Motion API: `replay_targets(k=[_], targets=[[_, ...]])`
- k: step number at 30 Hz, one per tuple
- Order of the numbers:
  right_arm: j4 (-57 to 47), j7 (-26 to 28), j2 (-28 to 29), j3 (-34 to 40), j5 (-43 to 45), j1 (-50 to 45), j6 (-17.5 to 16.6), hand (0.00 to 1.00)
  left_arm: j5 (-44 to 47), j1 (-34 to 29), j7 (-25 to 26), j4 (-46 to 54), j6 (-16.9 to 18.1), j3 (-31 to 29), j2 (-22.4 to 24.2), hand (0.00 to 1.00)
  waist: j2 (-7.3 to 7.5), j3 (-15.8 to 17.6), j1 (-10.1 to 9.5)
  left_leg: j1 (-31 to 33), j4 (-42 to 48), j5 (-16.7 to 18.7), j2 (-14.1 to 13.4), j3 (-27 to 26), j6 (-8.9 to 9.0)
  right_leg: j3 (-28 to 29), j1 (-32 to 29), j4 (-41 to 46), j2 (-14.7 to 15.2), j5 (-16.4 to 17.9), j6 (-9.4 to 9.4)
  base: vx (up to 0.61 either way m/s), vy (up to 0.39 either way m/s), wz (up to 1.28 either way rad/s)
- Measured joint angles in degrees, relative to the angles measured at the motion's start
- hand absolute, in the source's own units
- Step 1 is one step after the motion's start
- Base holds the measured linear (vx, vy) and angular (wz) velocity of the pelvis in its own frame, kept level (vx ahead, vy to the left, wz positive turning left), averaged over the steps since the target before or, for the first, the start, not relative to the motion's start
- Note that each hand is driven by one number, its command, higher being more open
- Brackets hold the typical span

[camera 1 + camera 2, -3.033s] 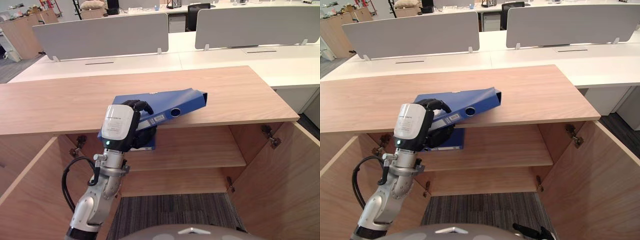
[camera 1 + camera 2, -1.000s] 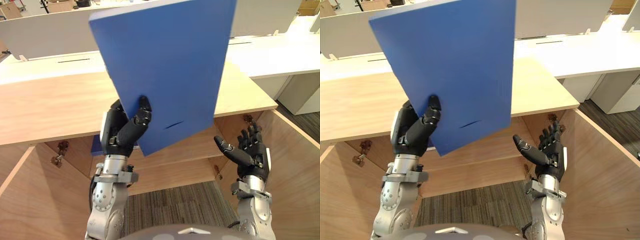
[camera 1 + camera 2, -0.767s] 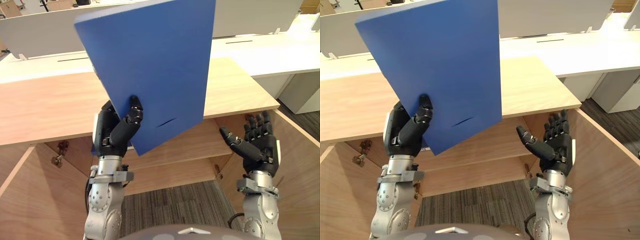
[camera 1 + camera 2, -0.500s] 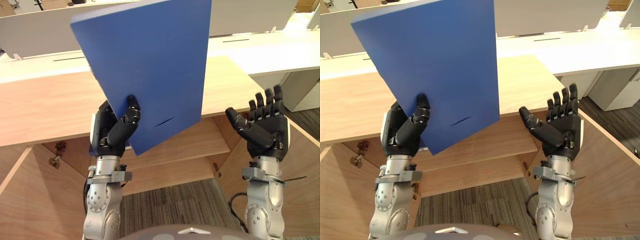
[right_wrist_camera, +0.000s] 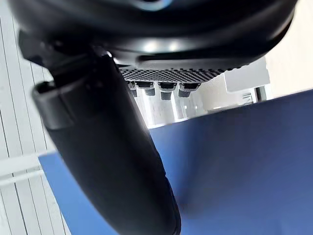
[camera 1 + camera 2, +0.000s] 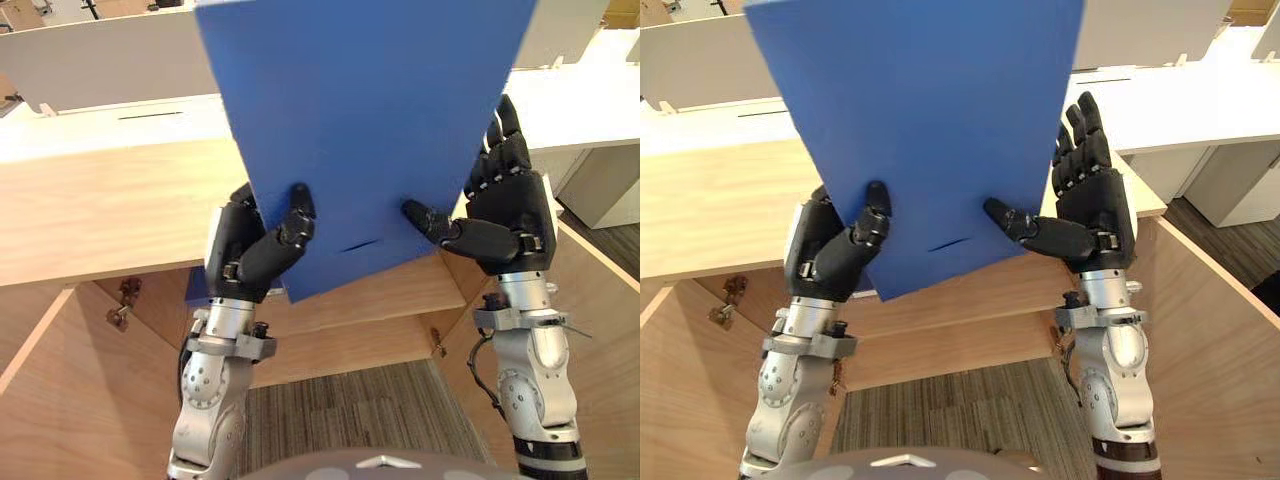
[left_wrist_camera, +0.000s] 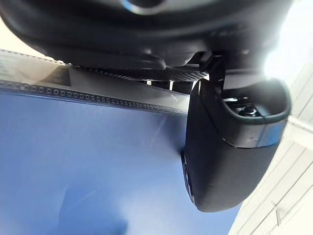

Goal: Walk over to the cabinet, pick up the folder, carry it to the office cabinet, place the folder inside the office cabinet, then close the office cabinet door

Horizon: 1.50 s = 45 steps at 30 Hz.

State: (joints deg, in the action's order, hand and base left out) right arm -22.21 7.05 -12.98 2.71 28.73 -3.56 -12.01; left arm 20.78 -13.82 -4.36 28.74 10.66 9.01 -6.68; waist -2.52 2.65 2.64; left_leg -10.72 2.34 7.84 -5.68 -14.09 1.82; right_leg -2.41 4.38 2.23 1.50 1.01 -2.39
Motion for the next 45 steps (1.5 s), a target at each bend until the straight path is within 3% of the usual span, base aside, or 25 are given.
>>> replay_targets(k=[8, 9, 17, 26, 27, 35, 41, 45], targets=[[6.36, 2.74, -4.51, -2.41, -1.67, 3.12, 1.92, 1.0, 1.38, 1.88, -1.41, -1.65, 0.0, 0.96, -2.33, 0.0, 0.08, -0.05, -0.38, 0.41, -0.03, -0.16, 0.24, 0.58, -0.25, -0.61, 0.75, -1.9, 0.12, -1.09, -0.09, -0.01, -0.002, 0.03], [7.06, 2.91, -5.23, -2.72, -1.67, 3.43, 2.0, 0.0, 1.43, 2.03, -1.86, -1.77, 0.0, 0.96, -2.47, 0.0, 0.08, -0.06, -0.54, 0.43, -0.03, -0.17, 0.25, 0.62, -0.26, -0.65, 0.76, -1.9, 0.13, -1.09, -0.08, 0.0, 0.0, 0.0], [9.76, 6.39, -10.13, -4.1, -2.32, 5.18, 2.99, 0.0, 3.68, 3.12, -2.19, -4.7, 0.0, 0.39, -3.75, 0.0, 0.38, -0.26, -0.89, 0.81, -0.15, -0.48, 0.57, 1.4, -0.56, -1.39, 0.77, -2.01, 0.53, -1.2, -0.11, -0.03, 0.0, 0.05], [10.64, 6.67, -7.11, -5.78, -4.27, 5.18, 3.05, 0.0, 2.81, 3.3, -1.06, -6.18, 0.0, -2.04, -3.97, 0.0, 0.74, -0.73, -1.15, 1.67, -0.39, -1.26, 1.45, 2.28, -1.2, -2.0, 0.98, -3.67, 1.32, -2.57, -0.34, -0.04, 0.012, 0.05], [10.64, 6.54, -6.08, -5.89, -4.54, 5.18, 3.02, 0.0, 2.67, 3.27, -0.76, -6.17, 0.0, -2.0, -3.14, 1.0, 0.73, -0.73, -1.19, 1.7, -0.52, -1.43, 1.61, 2.42, -1.28, -2.12, 0.98, -3.72, 1.48, -2.65, -0.4, -0.07, 0.018, 0.05], [10.55, 5.74, -0.23, -6.03, -8.42, 5.18, 2.79, 0.0, -3.18, 1.45, 1.93, -5.02, 0.76, -4.0, 0.78, 1.0, 0.87, -0.98, -1.24, 1.52, -1.16, -2.17, 1.79, 3.89, -1.1, -3.65, 1.83, -4.09, 1.71, -2.67, -0.43, -0.04, -0.012, 0.1], [9.99, 2.01, 4.43, -5.83, -8.99, 5.18, 2.8, 0.0, -7.07, -1.6, 4.35, -1.03, 2.17, -5.75, 4.29, 1.0, 0.88, -0.97, -1.88, 2.11, -1.22, -2.4, 1.73, 5.26, -0.9, -4.93, 2.01, -4.41, 1.71, -2.64, -0.42, -0.01, -0.016, 0.11], [9.51, 0.0, 6.83, -3.68, -8.99, 5.15, 2.81, 0.0, -7.6, -3.84, 5.85, 0.09, 3.39, -10.49, 7.04, 1.0, 0.88, -0.97, -2.3, 2.44, -1.23, -2.47, 1.77, 5.81, -0.89, -5.43, 2.01, -4.48, 1.79, -2.57, -0.41, -0.01, 0.0, 0.07]])
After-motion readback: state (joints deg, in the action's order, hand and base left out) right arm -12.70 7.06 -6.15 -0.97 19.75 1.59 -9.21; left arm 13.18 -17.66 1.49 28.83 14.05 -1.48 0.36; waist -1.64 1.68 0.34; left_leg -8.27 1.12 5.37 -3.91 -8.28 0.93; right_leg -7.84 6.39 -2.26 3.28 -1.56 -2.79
